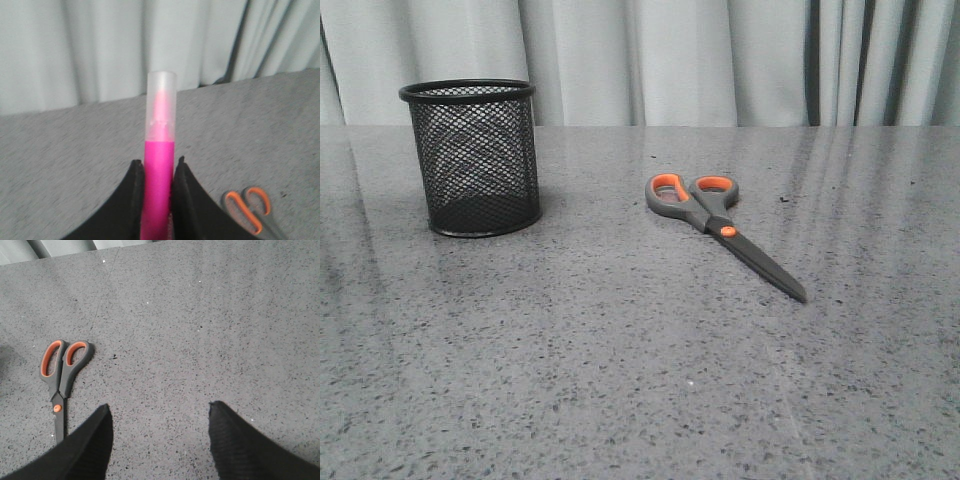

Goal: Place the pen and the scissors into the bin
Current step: 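Lift the pink marker upright with the left gripper above the mesh cup, then lower the marker into the mesh cup and open the left gripper, then move the right gripper down over the scissors' orange handles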

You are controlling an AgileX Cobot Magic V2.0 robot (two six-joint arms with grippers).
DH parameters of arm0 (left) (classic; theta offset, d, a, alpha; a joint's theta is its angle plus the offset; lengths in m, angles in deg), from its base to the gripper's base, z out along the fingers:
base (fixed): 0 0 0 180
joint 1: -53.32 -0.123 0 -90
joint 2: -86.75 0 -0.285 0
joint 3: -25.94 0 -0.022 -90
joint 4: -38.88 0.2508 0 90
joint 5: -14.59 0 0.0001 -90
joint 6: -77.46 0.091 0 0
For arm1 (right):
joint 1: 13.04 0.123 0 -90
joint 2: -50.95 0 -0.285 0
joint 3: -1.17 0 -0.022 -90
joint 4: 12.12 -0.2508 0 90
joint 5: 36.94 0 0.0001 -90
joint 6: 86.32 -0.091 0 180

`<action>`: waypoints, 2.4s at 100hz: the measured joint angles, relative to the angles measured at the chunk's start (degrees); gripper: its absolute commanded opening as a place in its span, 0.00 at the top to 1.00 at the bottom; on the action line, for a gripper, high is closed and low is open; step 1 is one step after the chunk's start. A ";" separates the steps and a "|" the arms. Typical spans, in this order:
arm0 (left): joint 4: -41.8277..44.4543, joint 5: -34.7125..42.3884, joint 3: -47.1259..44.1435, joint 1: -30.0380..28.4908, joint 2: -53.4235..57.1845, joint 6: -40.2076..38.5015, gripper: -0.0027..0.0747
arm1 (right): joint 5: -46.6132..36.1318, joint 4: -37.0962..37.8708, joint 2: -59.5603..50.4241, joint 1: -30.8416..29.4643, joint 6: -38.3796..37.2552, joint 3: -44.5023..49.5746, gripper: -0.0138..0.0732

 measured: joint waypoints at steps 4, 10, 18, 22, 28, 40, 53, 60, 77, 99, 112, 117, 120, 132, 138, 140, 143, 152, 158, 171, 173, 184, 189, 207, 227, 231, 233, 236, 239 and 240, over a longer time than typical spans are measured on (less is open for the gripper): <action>0.00 1.94 0.00 1.39 -1.43 0.17 0.99 | 0.00 0.00 0.00 0.00 0.00 0.00 0.39; -0.12 5.06 0.00 3.47 -3.64 0.17 0.99 | 0.00 0.00 0.00 0.00 0.00 0.00 0.39; 0.49 7.91 0.00 5.21 -7.37 0.27 0.99 | 0.00 0.00 0.00 0.00 0.00 0.00 0.39; 1.01 9.03 0.00 5.78 -8.91 0.27 0.99 | 0.00 0.00 0.00 0.00 0.00 0.00 0.39; 1.77 9.87 -0.11 6.23 -11.44 0.27 0.99 | 0.00 0.00 0.00 0.00 0.00 0.00 0.39; 3.11 10.11 -0.21 6.30 -15.00 0.27 0.99 | 0.00 0.00 0.00 0.00 0.00 0.00 0.39; 3.64 10.21 -0.21 6.30 -17.05 0.27 0.99 | 0.00 0.00 0.00 0.00 0.00 0.00 0.39; 3.94 10.21 -0.21 6.30 -17.23 0.27 0.99 | 0.00 0.00 0.00 0.00 0.00 0.00 0.39; 4.93 9.85 -0.21 6.30 -17.32 0.27 0.99 | 0.00 0.00 0.00 0.00 0.00 0.00 0.39; 5.53 7.75 -0.21 6.30 -17.32 0.27 0.87 | 0.00 0.00 0.00 0.00 0.00 0.00 0.39; 5.96 7.50 -0.21 6.30 -17.32 0.27 0.63 | 0.00 0.00 0.00 0.00 0.00 0.00 0.39; 6.11 7.50 -0.21 6.30 -17.32 0.27 0.53 | 0.12 0.00 0.00 0.00 0.00 0.00 0.39; 6.11 7.50 -0.21 6.30 -17.32 0.27 0.50 | 0.21 0.00 0.00 0.00 0.00 0.00 0.39; 6.48 7.36 -0.21 6.30 -16.16 0.27 0.48 | 0.43 0.00 0.00 0.00 0.00 0.00 0.39; 7.72 7.32 -0.21 6.30 -14.64 0.27 0.48 | 0.43 0.00 0.00 0.00 0.00 0.00 0.39; 8.23 7.22 -0.21 6.30 -14.02 0.27 0.48 | 0.30 0.00 0.00 0.00 0.00 0.00 0.39; 8.90 7.07 -0.21 6.30 -13.13 0.27 0.48 | 0.13 0.00 0.00 0.00 0.00 0.00 0.39; 10.32 5.59 -0.21 5.12 -9.85 0.27 0.48 | -0.28 0.00 0.00 0.00 0.00 0.00 0.39; 10.72 3.72 -0.21 3.41 -7.51 0.27 0.48 | -0.28 -0.24 0.00 0.00 0.00 0.00 0.39; 10.80 -2.83 -0.21 -2.78 -3.11 0.27 0.48 | 0.14 -3.39 0.30 0.00 2.67 -0.04 0.39; 10.80 -4.01 -0.21 -3.81 -2.43 0.27 0.48 | 0.51 -4.48 0.59 0.00 3.98 -0.04 0.39; 10.80 -9.49 -0.21 -9.04 1.02 0.27 0.48 | 2.71 -13.04 3.13 0.14 12.73 -0.13 0.39; 10.80 -11.81 -0.21 -10.93 2.46 0.27 0.48 | 4.04 -17.26 4.88 0.14 17.18 -0.13 0.39; 10.67 -13.55 -2.27 -15.43 8.59 0.27 0.48 | 9.55 -28.69 12.63 0.16 31.28 -1.43 0.39; 10.59 -11.14 -7.96 -17.15 14.59 0.27 0.48 | 14.20 -33.58 19.99 0.16 38.37 -7.70 0.39; 10.46 -10.88 -8.81 -17.15 15.45 0.27 0.48 | 14.86 -33.85 21.32 0.16 38.58 -8.94 0.39; 10.46 -10.74 -9.27 -17.17 15.81 0.27 0.48 | 15.28 -33.96 22.00 0.16 38.74 -9.73 0.39; 10.46 -10.74 -9.91 -17.17 16.26 0.27 0.48 | 16.03 -34.08 22.95 0.38 38.86 -11.07 0.39; 10.46 -10.66 -10.35 -17.17 16.59 0.27 0.48 | 16.83 -34.08 23.93 0.65 38.96 -12.17 0.39; 10.35 -10.66 -10.37 -17.17 16.78 0.27 0.48 | 17.27 -34.08 24.43 0.85 38.96 -12.45 0.39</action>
